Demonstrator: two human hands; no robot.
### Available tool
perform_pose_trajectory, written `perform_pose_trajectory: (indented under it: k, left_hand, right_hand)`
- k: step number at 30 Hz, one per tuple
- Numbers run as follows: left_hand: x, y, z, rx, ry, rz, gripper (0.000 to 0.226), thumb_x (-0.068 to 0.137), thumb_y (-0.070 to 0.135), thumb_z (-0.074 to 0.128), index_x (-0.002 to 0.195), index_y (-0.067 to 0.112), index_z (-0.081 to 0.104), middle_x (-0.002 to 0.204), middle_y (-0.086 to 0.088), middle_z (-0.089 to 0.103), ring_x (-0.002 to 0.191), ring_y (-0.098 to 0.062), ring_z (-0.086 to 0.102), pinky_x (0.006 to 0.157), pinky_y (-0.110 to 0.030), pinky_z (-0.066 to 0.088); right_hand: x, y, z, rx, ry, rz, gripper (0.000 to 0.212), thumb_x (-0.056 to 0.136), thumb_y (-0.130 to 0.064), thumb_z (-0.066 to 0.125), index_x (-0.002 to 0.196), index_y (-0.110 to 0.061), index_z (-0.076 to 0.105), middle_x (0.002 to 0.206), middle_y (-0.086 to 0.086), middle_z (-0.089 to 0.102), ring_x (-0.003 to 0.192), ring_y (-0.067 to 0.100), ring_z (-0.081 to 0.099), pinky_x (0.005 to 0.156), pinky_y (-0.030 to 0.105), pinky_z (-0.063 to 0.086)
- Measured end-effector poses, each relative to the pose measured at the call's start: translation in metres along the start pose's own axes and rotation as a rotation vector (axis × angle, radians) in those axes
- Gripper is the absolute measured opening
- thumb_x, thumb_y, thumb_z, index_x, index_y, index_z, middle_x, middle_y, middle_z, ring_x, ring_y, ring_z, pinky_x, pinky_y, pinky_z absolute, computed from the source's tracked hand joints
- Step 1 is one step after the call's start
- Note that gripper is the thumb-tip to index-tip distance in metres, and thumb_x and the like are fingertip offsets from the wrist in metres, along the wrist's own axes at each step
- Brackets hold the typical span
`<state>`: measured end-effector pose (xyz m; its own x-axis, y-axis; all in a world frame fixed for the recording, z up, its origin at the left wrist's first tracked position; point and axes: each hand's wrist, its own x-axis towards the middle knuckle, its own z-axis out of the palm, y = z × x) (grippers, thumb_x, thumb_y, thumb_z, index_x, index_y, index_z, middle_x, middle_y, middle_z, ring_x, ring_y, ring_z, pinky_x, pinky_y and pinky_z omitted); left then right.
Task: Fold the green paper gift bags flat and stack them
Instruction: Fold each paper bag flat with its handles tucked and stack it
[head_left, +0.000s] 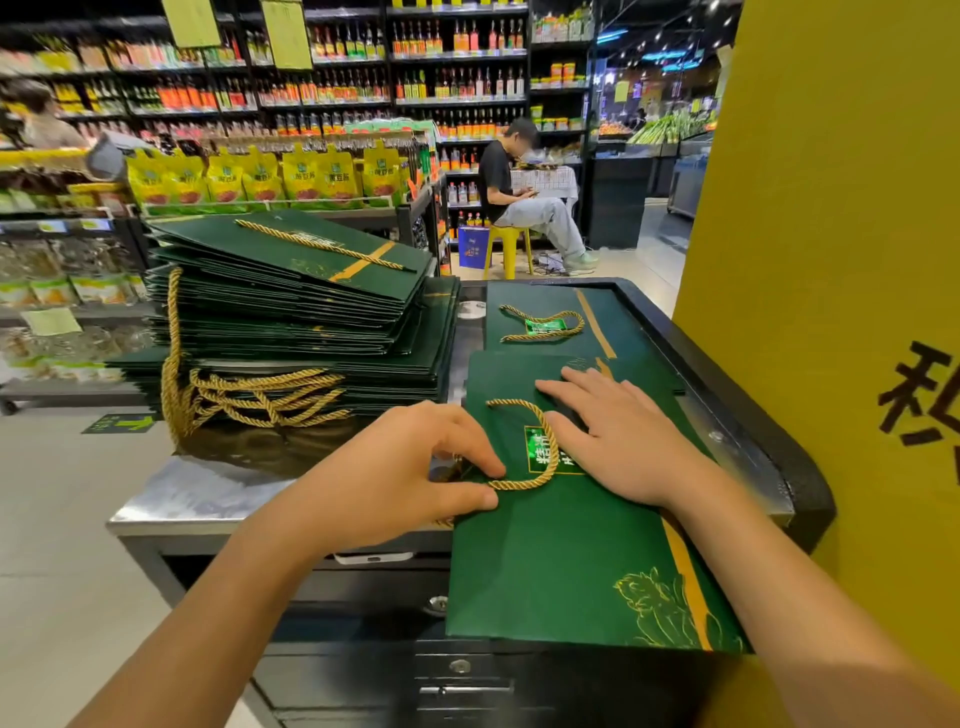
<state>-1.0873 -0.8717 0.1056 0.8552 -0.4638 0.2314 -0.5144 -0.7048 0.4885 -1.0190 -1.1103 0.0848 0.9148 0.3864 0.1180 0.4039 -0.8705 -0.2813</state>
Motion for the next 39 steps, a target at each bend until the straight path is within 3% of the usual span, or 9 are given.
perform_pose_trajectory:
  k: [4, 8, 12, 22, 26, 29, 31, 34, 39]
  left_hand:
    - [0.006, 0.005, 0.003, -0.026, 0.005, -0.016, 0.004, 0.088, 0.028, 0.077, 0.090, 0.031, 0.076, 0.099, 0.016, 0.066, 0.100, -0.004, 0.062, 0.093, -0.030, 0.050]
    - [0.006, 0.008, 0.000, -0.179, 0.094, -0.070, 0.009, 0.092, 0.019, 0.072, 0.089, 0.027, 0.073, 0.090, 0.011, 0.071, 0.084, -0.005, 0.066, 0.078, -0.019, 0.051]
    - [0.013, 0.011, -0.013, -0.373, 0.210, -0.103, 0.006, 0.094, 0.011, 0.068, 0.095, 0.014, 0.073, 0.089, -0.001, 0.076, 0.083, -0.014, 0.071, 0.082, -0.024, 0.057]
    - [0.016, 0.034, -0.034, -0.569, 0.478, 0.004, 0.007, 0.095, 0.014, 0.065, 0.094, 0.015, 0.073, 0.081, 0.010, 0.073, 0.077, -0.003, 0.064, 0.077, -0.018, 0.052]
    - [0.011, 0.039, -0.031, -0.474, 0.371, 0.002, 0.009, 0.091, 0.017, 0.070, 0.096, 0.013, 0.076, 0.089, 0.001, 0.077, 0.084, -0.009, 0.071, 0.080, -0.020, 0.055]
    - [0.009, 0.028, -0.022, -0.351, 0.257, -0.072, 0.013, 0.095, 0.018, 0.068, 0.103, 0.014, 0.077, 0.093, 0.006, 0.078, 0.087, -0.003, 0.071, 0.079, -0.014, 0.053]
    - [0.008, 0.015, -0.014, -0.211, 0.281, -0.145, 0.014, 0.098, 0.021, 0.065, 0.104, 0.018, 0.077, 0.089, 0.010, 0.077, 0.084, 0.001, 0.070, 0.075, -0.012, 0.051]
    - [0.005, 0.002, -0.004, -0.062, 0.276, -0.302, 0.011, 0.099, 0.026, 0.062, 0.100, 0.027, 0.073, 0.084, 0.015, 0.074, 0.074, 0.005, 0.067, 0.069, -0.018, 0.052]
    - [0.005, 0.004, 0.012, -0.228, 0.298, -0.412, 0.027, 0.094, 0.032, 0.068, 0.117, 0.018, 0.068, 0.084, 0.003, 0.076, 0.082, -0.010, 0.073, 0.086, -0.041, 0.059]
  right_hand:
    - [-0.001, 0.001, 0.000, 0.005, 0.004, 0.002, 0.052, 0.105, -0.052, 0.025, 0.157, -0.042, 0.026, 0.168, -0.007, 0.016, 0.156, 0.015, 0.008, 0.126, 0.043, 0.003]
    - [0.000, 0.001, 0.001, 0.001, 0.003, -0.002, 0.051, 0.106, -0.051, 0.024, 0.156, -0.043, 0.025, 0.168, -0.007, 0.017, 0.156, 0.015, 0.008, 0.126, 0.043, 0.003]
    - [0.001, 0.002, 0.002, -0.009, 0.001, -0.008, 0.051, 0.106, -0.051, 0.024, 0.156, -0.043, 0.025, 0.168, -0.007, 0.016, 0.156, 0.015, 0.008, 0.126, 0.043, 0.003]
    - [0.002, 0.003, 0.003, 0.010, 0.005, -0.007, 0.051, 0.106, -0.051, 0.022, 0.156, -0.044, 0.024, 0.168, -0.008, 0.016, 0.156, 0.014, 0.007, 0.126, 0.043, 0.003]
    - [0.001, 0.004, 0.004, 0.003, 0.002, -0.006, 0.051, 0.106, -0.052, 0.022, 0.157, -0.043, 0.023, 0.169, -0.008, 0.015, 0.156, 0.014, 0.007, 0.126, 0.042, 0.002]
    - [0.002, 0.004, 0.003, -0.003, 0.006, -0.011, 0.051, 0.106, -0.053, 0.023, 0.157, -0.043, 0.024, 0.169, -0.007, 0.015, 0.156, 0.015, 0.007, 0.125, 0.043, 0.002]
    - [0.002, 0.003, 0.002, -0.001, 0.014, -0.013, 0.051, 0.106, -0.052, 0.025, 0.156, -0.042, 0.026, 0.169, -0.006, 0.016, 0.156, 0.016, 0.008, 0.126, 0.043, 0.004]
    - [0.001, 0.004, 0.003, 0.002, 0.025, -0.013, 0.051, 0.106, -0.051, 0.025, 0.156, -0.042, 0.027, 0.168, -0.006, 0.018, 0.156, 0.017, 0.009, 0.126, 0.044, 0.005]
    - [0.001, 0.002, 0.002, 0.037, 0.066, -0.004, 0.051, 0.105, -0.051, 0.030, 0.154, -0.040, 0.033, 0.166, -0.006, 0.024, 0.155, 0.016, 0.015, 0.126, 0.044, 0.009]
